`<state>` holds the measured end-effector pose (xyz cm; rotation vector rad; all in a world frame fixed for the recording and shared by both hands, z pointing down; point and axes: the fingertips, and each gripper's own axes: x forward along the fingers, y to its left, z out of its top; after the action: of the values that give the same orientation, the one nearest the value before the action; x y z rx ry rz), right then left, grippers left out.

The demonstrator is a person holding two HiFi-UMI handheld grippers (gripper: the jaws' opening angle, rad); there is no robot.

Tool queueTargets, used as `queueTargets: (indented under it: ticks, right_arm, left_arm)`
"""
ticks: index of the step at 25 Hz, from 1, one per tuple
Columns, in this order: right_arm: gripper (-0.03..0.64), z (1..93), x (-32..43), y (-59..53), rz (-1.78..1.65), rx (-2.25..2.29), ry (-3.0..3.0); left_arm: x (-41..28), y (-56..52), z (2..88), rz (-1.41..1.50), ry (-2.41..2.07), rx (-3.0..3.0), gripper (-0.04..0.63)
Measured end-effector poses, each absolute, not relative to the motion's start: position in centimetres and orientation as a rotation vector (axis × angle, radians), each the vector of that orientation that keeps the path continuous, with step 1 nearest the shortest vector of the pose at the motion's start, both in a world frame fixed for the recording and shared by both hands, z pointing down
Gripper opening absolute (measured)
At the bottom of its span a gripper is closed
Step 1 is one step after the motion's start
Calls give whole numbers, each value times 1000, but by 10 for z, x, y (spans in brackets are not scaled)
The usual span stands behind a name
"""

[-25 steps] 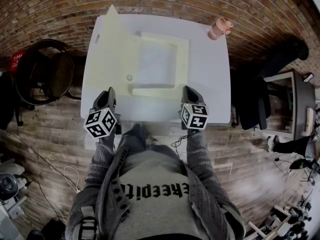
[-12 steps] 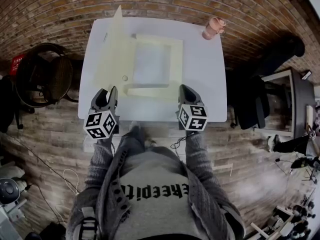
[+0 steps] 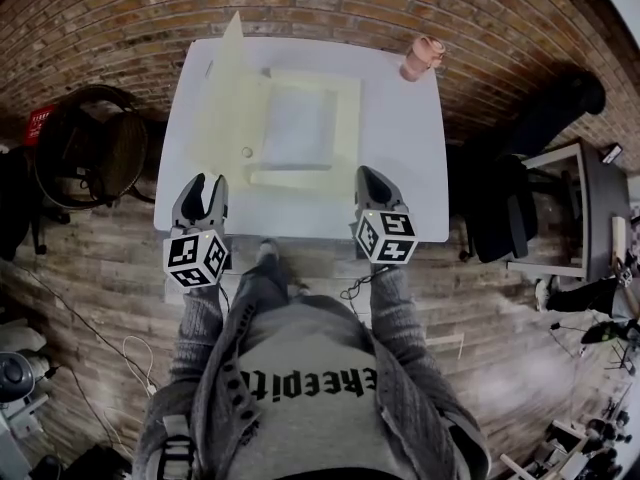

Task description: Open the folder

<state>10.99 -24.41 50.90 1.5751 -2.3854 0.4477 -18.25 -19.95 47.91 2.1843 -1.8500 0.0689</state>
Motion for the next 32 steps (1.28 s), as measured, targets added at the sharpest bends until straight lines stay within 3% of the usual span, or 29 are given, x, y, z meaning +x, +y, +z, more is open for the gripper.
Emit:
queueTargets:
  ticks: [2,5,7,32]
  right_arm:
    - [3,500,109,-241,437,1567,-2416]
    - [3,487,107,-234,415,1549,-2463]
    - [3,478,106,-228,395,1534,-2492]
    - [5,375,136,-141,64,1564,-2642]
  left_arm:
    - [-184,-192,471,78,-1887,2195,136]
    - [-183,-181,459,79,-1933,2209,38]
    - [-180,-174,451,75,-1951,2221,26]
    - [-120,-102,355,-149,-1970,2377,14]
